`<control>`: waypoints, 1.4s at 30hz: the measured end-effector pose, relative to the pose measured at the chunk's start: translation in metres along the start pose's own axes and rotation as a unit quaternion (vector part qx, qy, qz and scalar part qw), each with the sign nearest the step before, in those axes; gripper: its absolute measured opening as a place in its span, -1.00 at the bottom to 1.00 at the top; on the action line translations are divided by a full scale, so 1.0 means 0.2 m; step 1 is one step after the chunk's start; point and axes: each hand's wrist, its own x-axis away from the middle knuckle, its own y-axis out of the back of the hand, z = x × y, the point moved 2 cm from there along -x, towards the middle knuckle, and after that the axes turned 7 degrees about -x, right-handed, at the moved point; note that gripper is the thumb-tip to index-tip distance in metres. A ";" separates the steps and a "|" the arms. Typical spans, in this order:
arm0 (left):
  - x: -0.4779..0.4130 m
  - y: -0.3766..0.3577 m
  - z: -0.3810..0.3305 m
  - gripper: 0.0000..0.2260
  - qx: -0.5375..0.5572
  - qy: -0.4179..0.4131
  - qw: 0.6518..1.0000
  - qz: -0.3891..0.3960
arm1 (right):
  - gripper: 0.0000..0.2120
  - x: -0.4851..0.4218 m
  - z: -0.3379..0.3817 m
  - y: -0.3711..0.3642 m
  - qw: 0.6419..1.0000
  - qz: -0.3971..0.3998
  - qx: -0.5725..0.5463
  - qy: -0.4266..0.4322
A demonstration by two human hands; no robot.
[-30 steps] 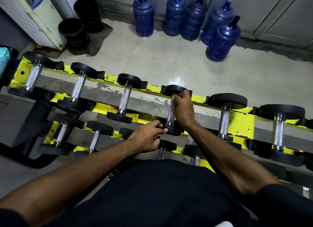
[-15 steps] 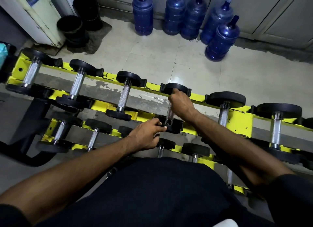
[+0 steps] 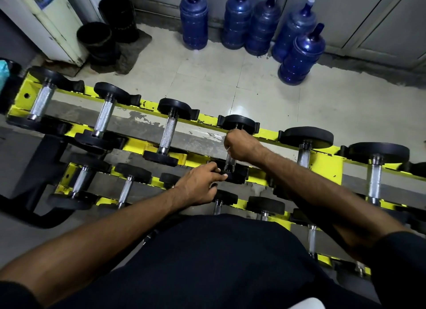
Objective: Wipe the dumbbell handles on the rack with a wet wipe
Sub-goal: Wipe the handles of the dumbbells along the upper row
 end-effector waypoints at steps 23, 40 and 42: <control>0.01 -0.02 0.02 -0.63 0.025 0.013 1.000 -0.013 | -0.86 0.11 -0.06 -0.15 0.989 -0.110 -0.087 -0.051; 0.00 0.00 0.00 -0.65 0.024 0.012 1.000 -0.011 | -0.83 0.06 -0.02 -0.07 0.998 -0.052 0.028 0.003; 0.01 0.00 0.00 -0.65 0.025 0.012 0.999 -0.015 | -0.84 0.07 -0.07 -0.08 0.991 -0.103 -0.057 -0.059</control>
